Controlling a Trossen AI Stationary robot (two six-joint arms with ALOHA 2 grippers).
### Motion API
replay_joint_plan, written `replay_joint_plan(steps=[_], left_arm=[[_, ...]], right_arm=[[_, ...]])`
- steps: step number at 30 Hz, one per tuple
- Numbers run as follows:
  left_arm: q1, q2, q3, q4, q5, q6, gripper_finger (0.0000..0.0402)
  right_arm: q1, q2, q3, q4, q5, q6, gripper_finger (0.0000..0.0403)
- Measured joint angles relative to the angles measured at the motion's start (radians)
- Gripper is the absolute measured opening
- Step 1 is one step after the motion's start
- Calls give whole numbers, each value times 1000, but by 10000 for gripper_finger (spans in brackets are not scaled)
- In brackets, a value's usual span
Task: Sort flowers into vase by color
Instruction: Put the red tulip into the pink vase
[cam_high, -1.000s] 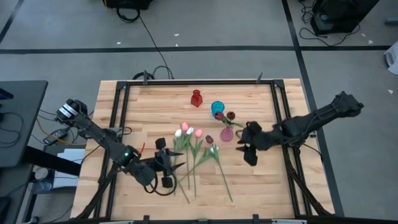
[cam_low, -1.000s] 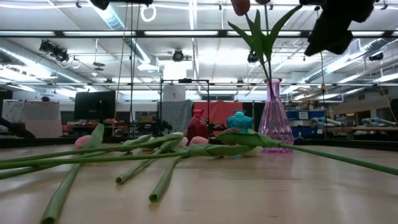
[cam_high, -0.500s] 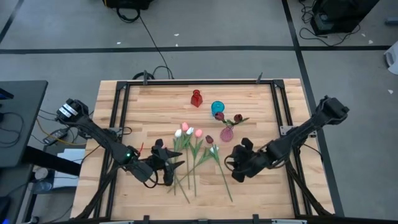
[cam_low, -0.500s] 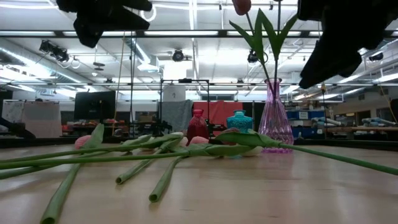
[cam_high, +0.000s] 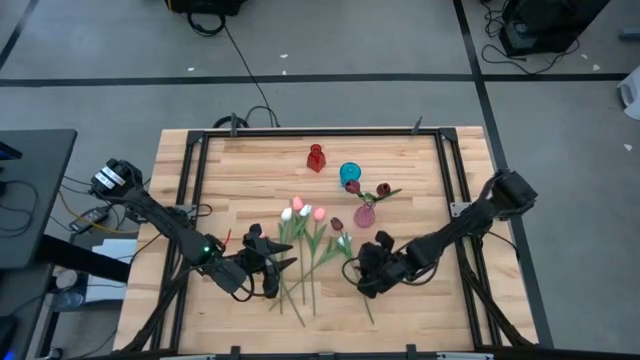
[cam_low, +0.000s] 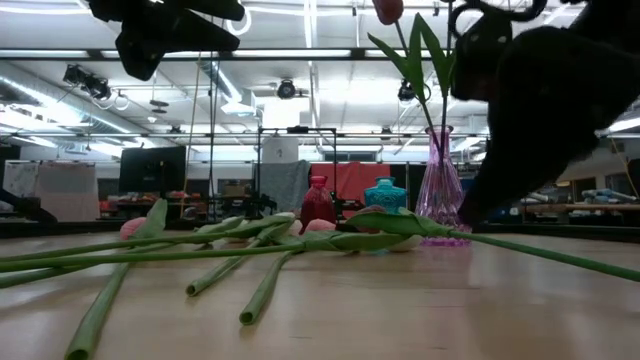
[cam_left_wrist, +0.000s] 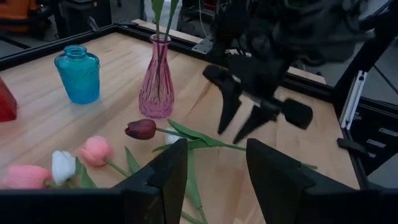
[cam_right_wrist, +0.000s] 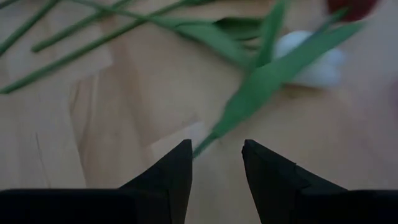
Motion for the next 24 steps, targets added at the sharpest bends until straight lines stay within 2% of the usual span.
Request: replay_joint_plan(steps=[10, 13, 20, 24], left_arm=[[0, 0, 0, -12, -1, 0, 170], [0, 0, 0, -13, -1, 0, 170], [0, 0, 0, -14, 0, 0, 170], [0, 0, 0, -14, 0, 0, 170]], right_arm=[[-5, 53, 1, 90, 17, -8, 146], [-13, 76, 1, 87, -7, -9, 118], [-20, 84, 1, 84, -17, -36, 14], [-20, 52, 1, 73, -19, -55, 13]])
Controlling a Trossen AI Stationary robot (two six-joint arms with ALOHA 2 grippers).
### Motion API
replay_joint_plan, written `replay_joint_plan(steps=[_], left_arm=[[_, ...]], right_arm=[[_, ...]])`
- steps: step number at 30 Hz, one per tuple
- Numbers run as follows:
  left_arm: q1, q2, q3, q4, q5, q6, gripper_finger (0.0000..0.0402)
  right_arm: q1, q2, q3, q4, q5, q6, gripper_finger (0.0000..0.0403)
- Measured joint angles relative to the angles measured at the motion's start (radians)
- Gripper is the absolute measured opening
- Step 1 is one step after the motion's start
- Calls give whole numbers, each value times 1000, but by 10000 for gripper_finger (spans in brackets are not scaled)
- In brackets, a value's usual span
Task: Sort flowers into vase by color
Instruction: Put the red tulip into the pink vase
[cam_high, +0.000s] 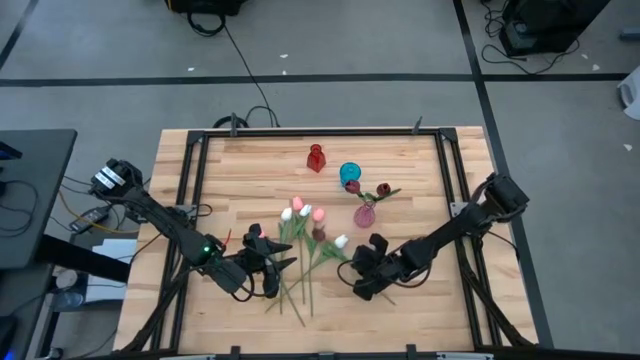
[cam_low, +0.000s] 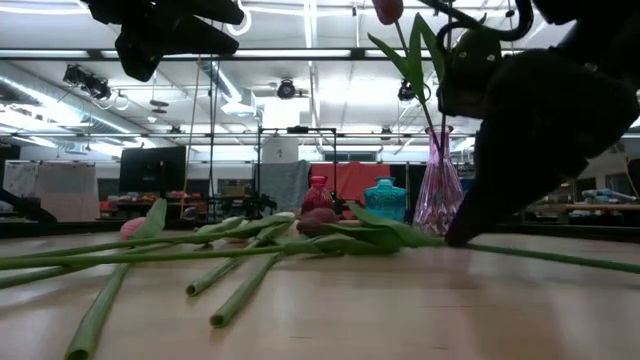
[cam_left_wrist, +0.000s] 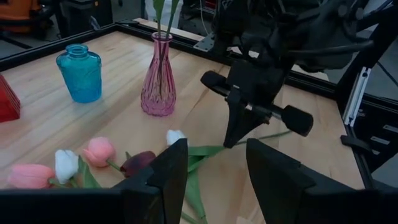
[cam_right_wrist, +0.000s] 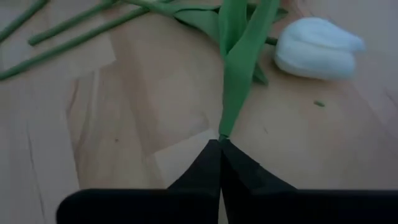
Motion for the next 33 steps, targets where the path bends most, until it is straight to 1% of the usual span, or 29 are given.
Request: replay_joint_plan(steps=[8, 13, 17, 21, 24, 29, 33], left_arm=[[0, 0, 0, 0, 0, -8, 170], [0, 15, 0, 10, 1, -36, 170], [-1, 51, 0, 39, 20, -34, 170], [-1, 92, 0, 67, 34, -34, 170], [-1, 110, 0, 79, 34, -34, 170], [-1, 113, 0, 85, 34, -34, 170], [-1, 113, 0, 98, 33, -29, 170]], right_arm=[[15, -111, 0, -66, 44, -42, 6], [43, -182, 0, -67, 124, -71, 4], [44, -189, 0, -101, 93, -64, 8], [41, -129, 0, -85, 21, -79, 37], [41, -81, 0, -46, 4, -102, 69], [40, -47, 0, -32, 72, -175, 124], [39, -43, 0, -42, 111, -207, 155]])
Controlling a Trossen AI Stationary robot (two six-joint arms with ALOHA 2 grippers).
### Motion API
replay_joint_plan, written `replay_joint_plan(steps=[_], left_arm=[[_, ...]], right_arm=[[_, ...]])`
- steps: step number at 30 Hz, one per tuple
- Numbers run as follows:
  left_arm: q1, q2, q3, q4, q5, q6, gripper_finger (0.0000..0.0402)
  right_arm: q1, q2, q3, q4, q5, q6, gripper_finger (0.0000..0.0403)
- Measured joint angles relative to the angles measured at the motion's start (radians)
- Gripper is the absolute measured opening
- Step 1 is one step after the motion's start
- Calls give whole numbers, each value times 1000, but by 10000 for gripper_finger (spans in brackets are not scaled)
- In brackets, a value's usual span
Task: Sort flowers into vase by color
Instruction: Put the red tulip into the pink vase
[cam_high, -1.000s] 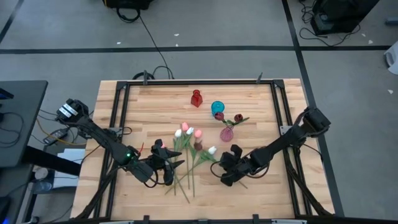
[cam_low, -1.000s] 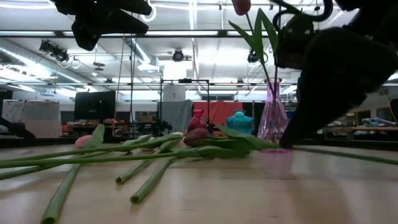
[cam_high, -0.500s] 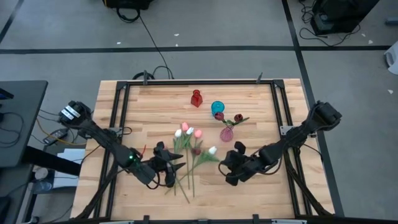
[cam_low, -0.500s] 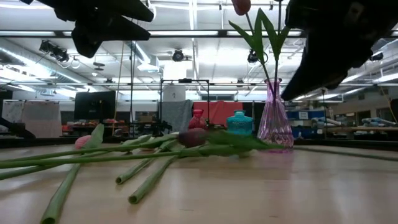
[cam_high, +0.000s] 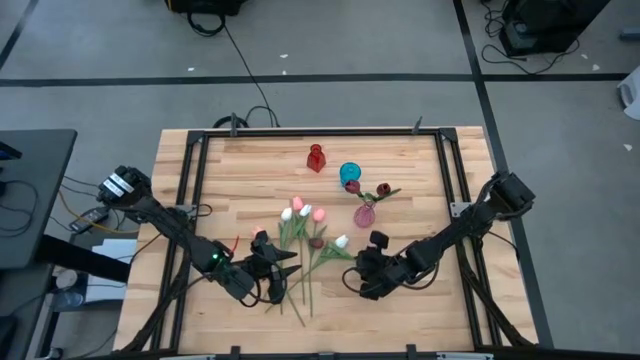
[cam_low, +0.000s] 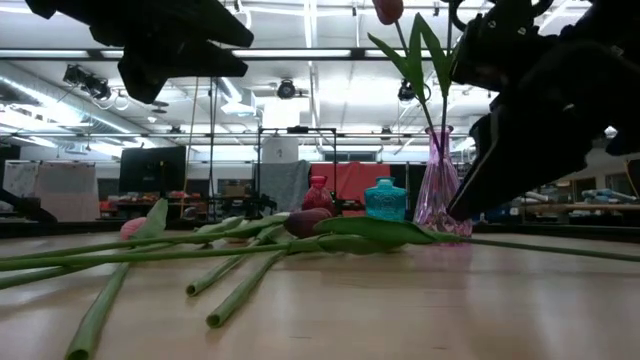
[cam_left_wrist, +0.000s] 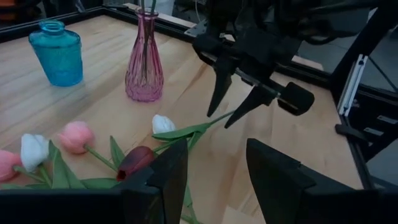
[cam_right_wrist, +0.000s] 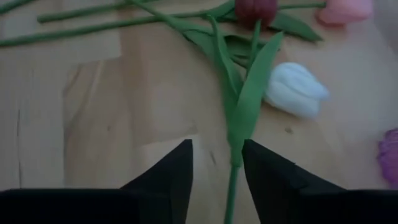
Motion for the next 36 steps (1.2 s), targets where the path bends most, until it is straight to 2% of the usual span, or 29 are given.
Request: replay_joint_plan(steps=[11, 18, 23, 29, 36], left_arm=[[0, 0, 0, 1, -1, -1, 170], [0, 0, 0, -2, 3, 0, 170], [0, 0, 0, 1, 3, 1, 170], [3, 0, 0, 4, 3, -1, 170], [2, 0, 0, 19, 3, -4, 170]], right_arm=[[-14, 77, 0, 6, 30, -45, 164], [-14, 103, 0, 20, 102, -44, 160], [-24, 103, 0, 19, 90, -6, 117], [-54, 102, 0, 18, 15, 8, 19], [-91, 58, 0, 20, -68, 33, 24]])
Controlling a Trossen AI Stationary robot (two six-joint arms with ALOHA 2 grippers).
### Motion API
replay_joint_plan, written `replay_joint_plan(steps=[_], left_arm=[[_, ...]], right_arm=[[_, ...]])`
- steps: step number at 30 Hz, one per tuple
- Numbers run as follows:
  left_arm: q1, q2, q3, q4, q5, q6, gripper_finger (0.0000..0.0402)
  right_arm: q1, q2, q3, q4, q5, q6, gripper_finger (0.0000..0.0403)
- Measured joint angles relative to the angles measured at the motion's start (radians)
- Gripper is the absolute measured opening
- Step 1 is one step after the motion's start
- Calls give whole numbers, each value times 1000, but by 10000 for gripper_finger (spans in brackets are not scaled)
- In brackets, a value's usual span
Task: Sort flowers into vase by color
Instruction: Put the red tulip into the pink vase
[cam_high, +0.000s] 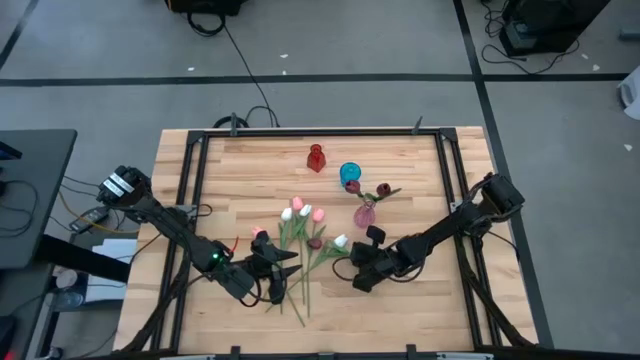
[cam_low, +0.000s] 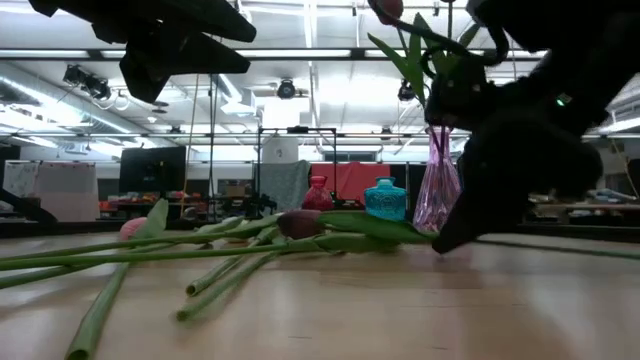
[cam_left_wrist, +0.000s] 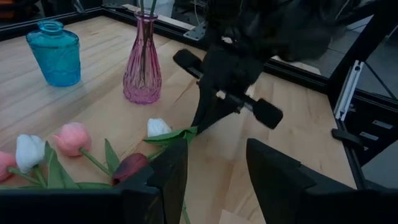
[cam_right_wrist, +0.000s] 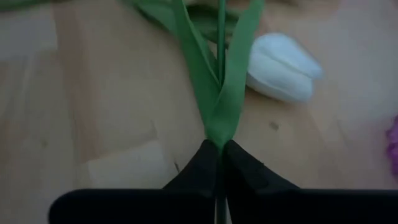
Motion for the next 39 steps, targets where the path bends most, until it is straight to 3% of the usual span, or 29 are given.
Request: replay_joint_plan(steps=[5, 12, 17, 23, 27, 31, 39], left_arm=[[0, 0, 0, 5, 13, 0, 170], [0, 3, 0, 48, 17, 3, 170], [0, 53, 0, 201, 43, 80, 170], [3, 148, 0, 383, 87, 169, 170], [16, 204, 2, 491, 87, 190, 170], [54, 274, 53, 540, 92, 193, 170], [145, 416, 283, 541, 220, 316, 170]], right_arm=[[2, -113, 0, 33, 21, -41, 13], [45, -275, -9, 101, 162, -136, 23], [73, -355, -108, 308, 205, -187, 18], [83, -380, -252, 812, 177, -331, 22], [83, -370, -301, 1060, 144, -452, 23], [82, -367, -309, 1170, 86, -533, 23], [79, -348, -309, 1256, -29, -570, 29]])
